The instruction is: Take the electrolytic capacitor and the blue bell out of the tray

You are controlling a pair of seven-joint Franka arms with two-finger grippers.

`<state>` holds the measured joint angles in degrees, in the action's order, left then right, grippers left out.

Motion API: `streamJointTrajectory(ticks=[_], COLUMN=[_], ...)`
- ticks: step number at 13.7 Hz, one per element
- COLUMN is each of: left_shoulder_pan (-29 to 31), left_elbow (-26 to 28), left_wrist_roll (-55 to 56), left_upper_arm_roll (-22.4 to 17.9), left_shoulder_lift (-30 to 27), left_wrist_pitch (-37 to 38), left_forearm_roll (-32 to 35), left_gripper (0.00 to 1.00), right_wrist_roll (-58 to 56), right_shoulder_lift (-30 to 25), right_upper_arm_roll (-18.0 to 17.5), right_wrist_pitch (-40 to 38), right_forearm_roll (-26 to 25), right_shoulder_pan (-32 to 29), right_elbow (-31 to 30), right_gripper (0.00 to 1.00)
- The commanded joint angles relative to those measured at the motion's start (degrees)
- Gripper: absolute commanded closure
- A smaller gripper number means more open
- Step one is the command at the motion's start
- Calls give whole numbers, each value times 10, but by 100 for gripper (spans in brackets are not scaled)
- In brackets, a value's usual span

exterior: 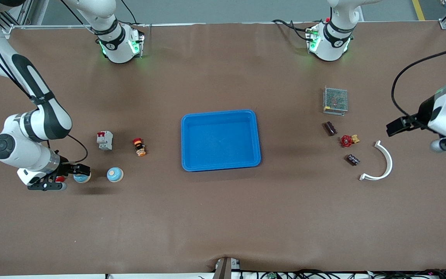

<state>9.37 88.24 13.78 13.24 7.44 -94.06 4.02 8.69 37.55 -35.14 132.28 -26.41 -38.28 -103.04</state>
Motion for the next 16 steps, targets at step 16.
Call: streamJointTrajectory(ticks=[16], left_shoulder_pan=[-79], left_elbow=[77], left_wrist_roll=[-126], left_upper_arm_roll=[-97], left_shoulder_lift=[-111], left_wrist_pitch=[27], left_forearm_roll=[-16], left_gripper=[0], right_wrist_roll=[111], right_shoulder_lift=[-48], right_upper_arm_roll=[-331], right_wrist_pitch=[-405], right_forearm_roll=[-7], right_shoulder_pan=[-158], right_elbow=[187], right_gripper=[0])
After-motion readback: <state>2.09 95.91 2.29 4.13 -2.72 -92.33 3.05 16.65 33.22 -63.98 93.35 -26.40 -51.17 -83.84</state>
